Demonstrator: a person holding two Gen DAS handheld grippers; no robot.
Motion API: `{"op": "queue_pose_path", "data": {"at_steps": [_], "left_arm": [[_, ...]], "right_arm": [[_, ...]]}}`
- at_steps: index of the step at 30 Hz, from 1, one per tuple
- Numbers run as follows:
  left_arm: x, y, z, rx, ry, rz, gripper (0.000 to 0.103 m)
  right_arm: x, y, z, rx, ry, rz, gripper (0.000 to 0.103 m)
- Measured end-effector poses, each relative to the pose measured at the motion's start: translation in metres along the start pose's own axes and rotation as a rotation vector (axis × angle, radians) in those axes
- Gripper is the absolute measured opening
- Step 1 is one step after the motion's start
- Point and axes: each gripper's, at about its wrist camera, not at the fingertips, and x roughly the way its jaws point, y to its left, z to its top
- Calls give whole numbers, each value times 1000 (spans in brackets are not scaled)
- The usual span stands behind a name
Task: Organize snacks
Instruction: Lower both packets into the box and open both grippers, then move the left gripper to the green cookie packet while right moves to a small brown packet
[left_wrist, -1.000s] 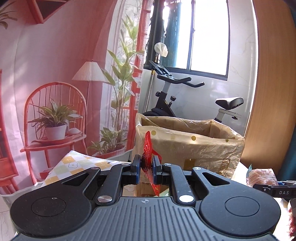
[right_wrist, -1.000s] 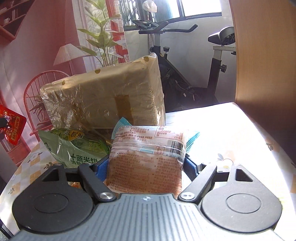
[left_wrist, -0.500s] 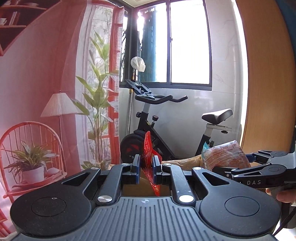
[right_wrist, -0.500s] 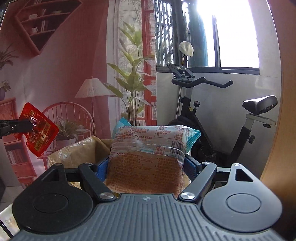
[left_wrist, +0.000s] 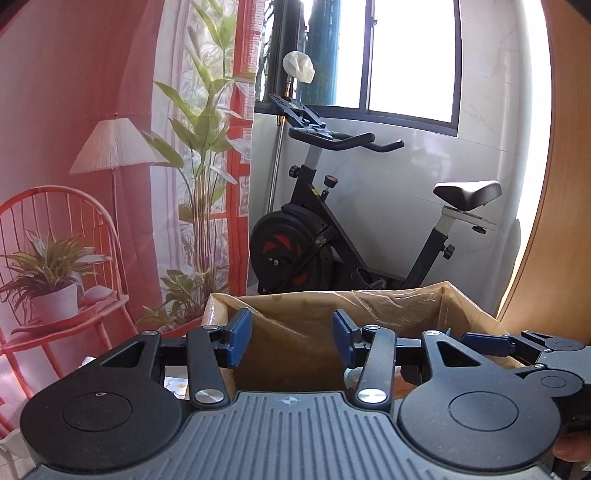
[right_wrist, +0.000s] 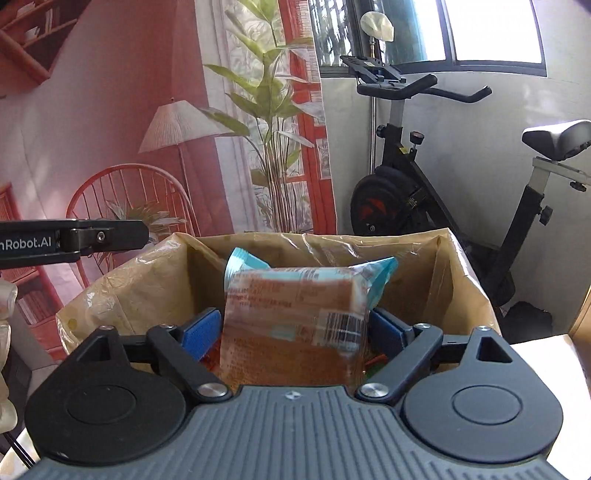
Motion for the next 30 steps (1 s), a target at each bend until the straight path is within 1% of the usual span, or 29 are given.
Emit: {"op": "queue_pose_path", "data": {"at_steps": [2, 5, 7, 9, 12, 14, 19, 23, 27, 30], "left_arm": [[-7, 5, -3, -13, 4, 2, 50], [-24, 15, -7, -38, -3, -5, 50], [-37, 22, -11, -42, -10, 4, 50], [-55, 31, -18, -60, -12, 21, 50], [-77, 51, -29, -118, 7, 28, 50], [-90, 62, -39, -142, 14, 23, 50], [-121, 85, -75, -144, 31, 60, 50], [-128, 94, -104, -133, 69, 78, 50], [-123, 100, -131, -165, 123, 77, 48], [-114, 102, -146, -178, 160, 66, 45]], "right_arm": [[-9, -2, 4, 13, -14, 4, 94], [-27, -3, 6, 9, -44, 25, 92], [-40, 0, 5, -8, -62, 29, 86], [-53, 3, 1, -22, -80, 37, 84], [-72, 5, -10, -17, -96, 57, 76], [-84, 4, -20, -15, -106, 72, 74], [-111, -1, -49, -3, -118, 66, 67], [-121, -12, -81, 44, -86, 37, 61], [-112, -22, -111, 81, 6, 7, 49], [-101, -27, -131, 74, 77, 4, 40]]}}
